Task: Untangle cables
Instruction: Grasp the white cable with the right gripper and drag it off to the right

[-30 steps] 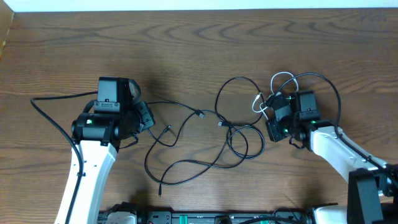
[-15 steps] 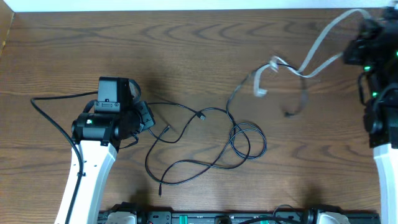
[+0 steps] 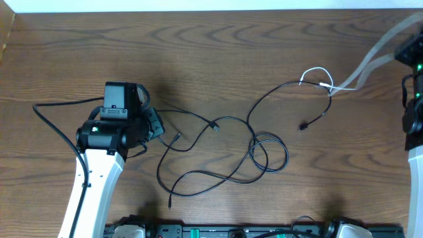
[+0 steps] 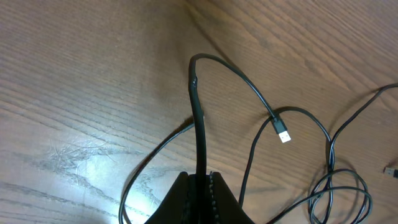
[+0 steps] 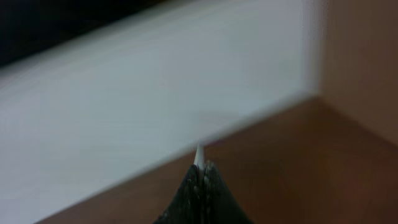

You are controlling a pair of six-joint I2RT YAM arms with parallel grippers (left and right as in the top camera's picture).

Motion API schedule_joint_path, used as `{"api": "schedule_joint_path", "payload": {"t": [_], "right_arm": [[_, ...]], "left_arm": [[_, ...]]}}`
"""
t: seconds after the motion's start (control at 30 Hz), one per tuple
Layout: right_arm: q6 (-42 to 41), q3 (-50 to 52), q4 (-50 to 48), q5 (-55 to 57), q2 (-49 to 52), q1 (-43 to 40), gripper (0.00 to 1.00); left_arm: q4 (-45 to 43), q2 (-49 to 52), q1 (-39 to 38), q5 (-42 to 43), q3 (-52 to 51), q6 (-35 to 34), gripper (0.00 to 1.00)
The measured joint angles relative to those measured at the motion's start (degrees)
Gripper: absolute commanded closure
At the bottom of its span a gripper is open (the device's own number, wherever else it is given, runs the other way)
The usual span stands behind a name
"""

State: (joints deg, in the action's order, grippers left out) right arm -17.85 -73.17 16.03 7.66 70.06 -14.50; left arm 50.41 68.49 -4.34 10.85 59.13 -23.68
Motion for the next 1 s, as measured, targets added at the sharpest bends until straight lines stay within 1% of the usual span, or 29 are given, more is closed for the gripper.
{"api": "schedule_joint_path", "payload": {"t": [0.03, 0.1, 0.17, 0.2, 0.23, 0.3, 0.37, 0.47, 0.5, 0.53, 0.6, 0.63, 0.7, 0.73, 0.9, 1.0], "right_arm": [[0.0, -0.1, 3.2, 9.1, 0.4, -0.3, 0.99], [-0.2, -0.1, 6.2, 21.8, 1.3, -0.5, 0.99], [0.3, 0.0, 4.6, 28.0, 2.8, -1.4, 0.99], [0.9, 0.1, 2.9, 28.2, 3.0, -1.5, 0.99], [3.2, 0.0, -2.3, 24.7, 3.3, -1.7, 0.99], [6.2, -1.6, -5.9, 16.6, 3.4, -1.7, 0.99], [8.5, -8.2, -11.0, 3.2, 3.7, -1.7, 0.99], [8.5, -15.7, -14.1, -3.2, 3.5, -1.7, 0.99], [8.5, -17.7, -13.7, -3.6, 3.1, -1.7, 0.99], [9.0, -18.8, -11.2, -2.8, 2.5, -1.7, 0.99], [9.5, -19.5, -3.3, 4.0, 3.3, -1.7, 0.99], [9.7, -19.4, -0.1, 8.6, 5.0, -1.7, 0.99], [9.8, -19.4, 2.9, 11.7, 7.5, -2.0, 0.99], [9.8, -19.1, 5.3, 13.8, 11.0, -2.1, 0.99], [9.9, -18.9, 11.5, 15.6, 18.6, -2.4, 0.99], [10.0, -18.9, 13.6, 14.6, 21.9, -4.2, 0.99]], "left_arm": [[0.0, 0.0, 0.0, 0.0, 0.0, 0.0, 0.92], [0.0, 0.0, 0.0, 0.0, 0.0, 0.0, 0.93], [0.0, 0.0, 0.0, 0.0, 0.0, 0.0, 0.92], [0.0, 0.0, 0.0, 0.0, 0.0, 0.0, 0.92], [0.1, 0.0, 0.0, 0.0, 0.0, 0.0, 0.93], [0.0, 0.0, 0.0, 0.0, 0.0, 0.0, 0.93], [0.0, 0.0, 0.0, 0.0, 0.0, 0.0, 0.92], [0.0, 0.0, 0.0, 0.0, 0.0, 0.0, 0.93], [0.0, 0.0, 0.0, 0.0, 0.0, 0.0, 0.92], [0.0, 0.0, 0.0, 0.0, 0.0, 0.0, 0.93], [0.0, 0.0, 0.0, 0.0, 0.0, 0.0, 0.93], [0.1, 0.0, 0.0, 0.0, 0.0, 0.0, 0.93], [0.1, 0.0, 0.0, 0.0, 0.0, 0.0, 0.92], [0.1, 0.0, 0.0, 0.0, 0.0, 0.0, 0.92], [0.0, 0.0, 0.0, 0.0, 0.0, 0.0, 0.93], [0.0, 0.0, 0.0, 0.0, 0.0, 0.0, 0.93]]}}
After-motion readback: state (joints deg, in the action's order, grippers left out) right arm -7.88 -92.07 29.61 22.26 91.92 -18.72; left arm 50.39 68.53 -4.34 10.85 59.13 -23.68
